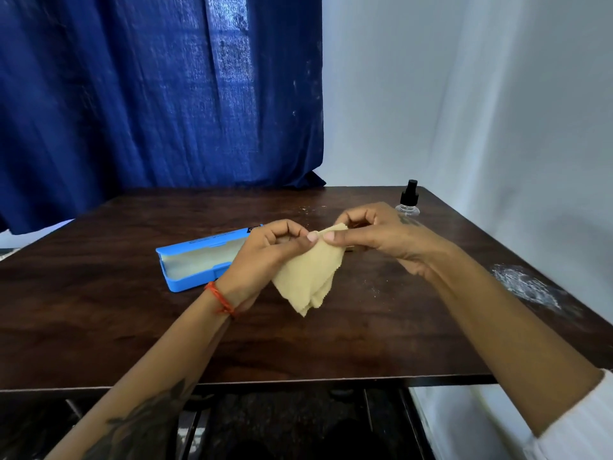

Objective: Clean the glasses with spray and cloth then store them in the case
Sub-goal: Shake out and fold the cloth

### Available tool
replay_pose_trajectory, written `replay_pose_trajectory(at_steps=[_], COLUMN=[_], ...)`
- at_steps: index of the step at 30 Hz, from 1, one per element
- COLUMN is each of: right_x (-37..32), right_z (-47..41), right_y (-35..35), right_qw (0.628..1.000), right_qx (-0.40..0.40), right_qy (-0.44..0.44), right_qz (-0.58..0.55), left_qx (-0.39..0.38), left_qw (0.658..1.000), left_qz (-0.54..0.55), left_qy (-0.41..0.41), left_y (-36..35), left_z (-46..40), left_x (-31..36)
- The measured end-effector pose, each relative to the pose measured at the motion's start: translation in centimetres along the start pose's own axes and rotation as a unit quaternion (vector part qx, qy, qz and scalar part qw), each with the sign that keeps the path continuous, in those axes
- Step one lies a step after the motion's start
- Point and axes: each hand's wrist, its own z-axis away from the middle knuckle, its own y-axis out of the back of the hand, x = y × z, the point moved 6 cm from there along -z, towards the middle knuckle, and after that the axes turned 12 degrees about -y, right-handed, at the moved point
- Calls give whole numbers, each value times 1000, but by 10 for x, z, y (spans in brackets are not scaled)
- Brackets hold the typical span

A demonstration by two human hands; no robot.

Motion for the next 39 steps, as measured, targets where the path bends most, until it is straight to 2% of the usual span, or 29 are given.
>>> replay_pose_trajectory(at_steps=[4,7,9,12,15,19,23,27,31,32,35,37,39], right_x=[6,4,3,6,7,-3,-12,-15,-16,-16,-13,-9,-1], right_z=[1,1,3,9,10,12,15,17,18,17,17,19,19], right_y=[-4,1,11,27,28,7,5,9,13,15,29,37,42], right_qw=[997,993,984,973,980,996,988,983,983,984,979,976,975], right_qx=[3,72,129,163,132,73,116,125,135,131,159,171,176], right_qy=[-20,9,28,32,25,40,102,131,125,115,99,83,48], right_qz=[-73,-90,-123,-163,-145,-42,5,38,-15,-40,-82,-104,-122], left_qx=[-86,-172,-198,-146,-68,-89,-33,-47,-55,-70,-96,-80,-54], left_qw=[996,982,974,986,997,995,997,997,982,979,991,996,998], left_qz=[-4,-70,-98,-44,12,-2,26,25,178,184,76,12,-1], left_qy=[21,34,46,67,30,-35,-66,-47,27,43,49,32,28], left_y=[-4,-7,-2,11,20,-1,-15,-13,-12,-12,0,14,25], left_z=[8,14,19,22,20,14,8,8,9,10,13,13,14], left_x=[-3,-12,-18,-26,-26,-15,-9,-10,-10,-9,-13,-17,-19])
